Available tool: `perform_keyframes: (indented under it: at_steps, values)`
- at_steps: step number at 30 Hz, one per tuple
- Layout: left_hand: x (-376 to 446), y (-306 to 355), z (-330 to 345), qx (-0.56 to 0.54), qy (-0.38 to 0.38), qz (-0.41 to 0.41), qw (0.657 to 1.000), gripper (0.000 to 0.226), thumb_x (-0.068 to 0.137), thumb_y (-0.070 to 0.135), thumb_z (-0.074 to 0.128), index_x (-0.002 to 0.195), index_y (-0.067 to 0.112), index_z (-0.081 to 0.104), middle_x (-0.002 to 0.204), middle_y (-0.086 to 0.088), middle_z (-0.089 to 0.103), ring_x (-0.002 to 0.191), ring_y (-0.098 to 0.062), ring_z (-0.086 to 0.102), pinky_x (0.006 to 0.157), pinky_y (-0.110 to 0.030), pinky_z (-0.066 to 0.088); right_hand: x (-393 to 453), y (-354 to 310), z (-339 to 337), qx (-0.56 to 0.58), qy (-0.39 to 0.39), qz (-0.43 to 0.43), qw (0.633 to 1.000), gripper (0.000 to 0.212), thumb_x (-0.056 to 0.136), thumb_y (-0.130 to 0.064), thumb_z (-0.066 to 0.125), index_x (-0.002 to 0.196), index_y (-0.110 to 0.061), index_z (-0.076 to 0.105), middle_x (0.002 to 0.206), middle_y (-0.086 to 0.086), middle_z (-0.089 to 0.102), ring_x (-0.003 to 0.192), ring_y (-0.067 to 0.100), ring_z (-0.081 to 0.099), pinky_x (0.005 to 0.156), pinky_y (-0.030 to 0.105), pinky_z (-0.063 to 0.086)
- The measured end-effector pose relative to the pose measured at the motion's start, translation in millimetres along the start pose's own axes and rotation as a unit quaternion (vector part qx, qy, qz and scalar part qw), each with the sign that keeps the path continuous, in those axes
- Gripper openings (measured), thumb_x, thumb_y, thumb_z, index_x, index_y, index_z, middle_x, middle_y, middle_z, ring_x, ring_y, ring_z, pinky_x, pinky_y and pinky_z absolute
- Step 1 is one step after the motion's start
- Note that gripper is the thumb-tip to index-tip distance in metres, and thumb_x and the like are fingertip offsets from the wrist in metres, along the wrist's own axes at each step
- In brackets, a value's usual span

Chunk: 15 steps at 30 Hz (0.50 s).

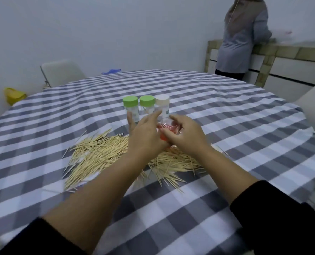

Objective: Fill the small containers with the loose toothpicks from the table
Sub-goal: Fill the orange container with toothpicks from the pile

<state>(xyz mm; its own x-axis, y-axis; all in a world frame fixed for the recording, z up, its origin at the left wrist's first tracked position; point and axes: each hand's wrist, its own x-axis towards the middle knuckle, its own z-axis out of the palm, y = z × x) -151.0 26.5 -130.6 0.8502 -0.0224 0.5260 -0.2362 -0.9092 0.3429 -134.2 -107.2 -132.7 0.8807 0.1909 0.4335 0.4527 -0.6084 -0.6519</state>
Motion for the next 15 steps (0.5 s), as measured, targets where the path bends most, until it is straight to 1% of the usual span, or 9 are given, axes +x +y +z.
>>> perform_keyframes:
  at_steps: [1, 2, 5, 6, 9, 12, 13, 14, 15]
  values:
    - [-10, -1, 0, -0.030, 0.006, -0.020, 0.999, 0.084, 0.075, 0.045, 0.070, 0.145, 0.029, 0.027, 0.126, 0.007, 0.061, 0.134, -0.011, 0.039, 0.104, -0.033, -0.033, -7, 0, 2, -0.005, 0.002, -0.015, 1.000, 0.056, 0.083, -0.039, 0.066, 0.132, -0.016, 0.052, 0.110, -0.003, 0.057, 0.095, 0.004, 0.048, 0.077, 0.016, 0.039]
    - [-18, -2, 2, -0.065, 0.005, -0.044, 0.997, 0.087, 0.075, 0.041, 0.072, 0.146, 0.029, 0.024, 0.122, 0.008, 0.062, 0.136, -0.013, 0.034, 0.107, -0.036, -0.029, -14, 1, 5, -0.008, 0.007, -0.031, 0.999, 0.056, 0.084, -0.039, 0.066, 0.132, -0.015, 0.052, 0.113, -0.002, 0.059, 0.096, 0.004, 0.048, 0.082, 0.019, 0.040]
    - [-35, -6, 12, -0.182, -0.005, -0.100, 0.978, 0.093, 0.074, 0.028, 0.077, 0.146, 0.035, 0.018, 0.115, 0.011, 0.064, 0.143, -0.012, -0.005, 0.116, -0.048, -0.008, -27, 5, 12, -0.008, 0.034, -0.074, 0.997, 0.058, 0.081, -0.040, 0.059, 0.133, -0.015, 0.052, 0.119, 0.000, 0.060, 0.103, 0.008, 0.049, 0.092, 0.023, 0.038]
    - [-36, -10, 17, -0.206, -0.001, -0.101, 0.973, 0.095, 0.073, 0.025, 0.077, 0.146, 0.037, 0.017, 0.111, 0.014, 0.065, 0.143, -0.010, -0.008, 0.117, -0.046, -0.005, -28, 7, 13, -0.006, 0.038, -0.080, 0.996, 0.059, 0.081, -0.040, 0.057, 0.134, -0.015, 0.051, 0.120, 0.000, 0.059, 0.107, 0.010, 0.049, 0.093, 0.023, 0.037]
    - [-33, -18, 27, -0.255, -0.009, -0.099, 0.962, 0.101, 0.068, 0.018, 0.077, 0.145, 0.042, 0.016, 0.105, 0.016, 0.065, 0.146, -0.022, 0.011, 0.112, -0.036, 0.008, -29, 10, 16, 0.000, 0.046, -0.107, 0.993, 0.062, 0.080, -0.044, 0.051, 0.134, -0.013, 0.049, 0.122, 0.001, 0.057, 0.112, 0.010, 0.046, 0.097, 0.021, 0.033]
    - [-31, -21, 29, -0.275, -0.023, -0.096, 0.956, 0.102, 0.068, 0.019, 0.077, 0.144, 0.045, 0.014, 0.101, 0.022, 0.063, 0.142, -0.025, 0.024, 0.108, -0.031, 0.014, -28, 12, 18, 0.013, 0.049, -0.124, 0.991, 0.062, 0.079, -0.044, 0.048, 0.132, -0.012, 0.051, 0.119, 0.001, 0.057, 0.111, 0.011, 0.047, 0.097, 0.023, 0.035]
    - [-30, -22, 29, -0.284, -0.031, -0.098, 0.953, 0.102, 0.067, 0.022, 0.077, 0.143, 0.048, 0.014, 0.099, 0.027, 0.061, 0.141, -0.026, 0.027, 0.112, -0.036, 0.016, -28, 13, 19, 0.019, 0.050, -0.124, 0.991, 0.060, 0.079, -0.043, 0.049, 0.131, -0.013, 0.051, 0.119, 0.000, 0.057, 0.111, 0.010, 0.047, 0.097, 0.023, 0.036]
    - [-30, -23, 29, -0.297, -0.041, -0.102, 0.948, 0.102, 0.065, 0.029, 0.077, 0.141, 0.052, 0.013, 0.098, 0.033, 0.060, 0.140, -0.028, 0.029, 0.113, -0.046, 0.025, -27, 12, 18, 0.025, 0.052, -0.125, 0.991, 0.057, 0.080, -0.041, 0.050, 0.130, -0.015, 0.052, 0.118, -0.003, 0.056, 0.110, 0.008, 0.046, 0.096, 0.023, 0.036]
    - [-30, -24, 30, -0.312, -0.049, -0.108, 0.943, 0.101, 0.062, 0.036, 0.076, 0.139, 0.056, 0.013, 0.097, 0.039, 0.058, 0.139, -0.029, 0.032, 0.107, -0.053, 0.036, -27, 13, 17, 0.033, 0.055, -0.122, 0.990, 0.053, 0.081, -0.038, 0.052, 0.129, -0.016, 0.052, 0.117, -0.006, 0.054, 0.110, 0.006, 0.046, 0.096, 0.022, 0.037]
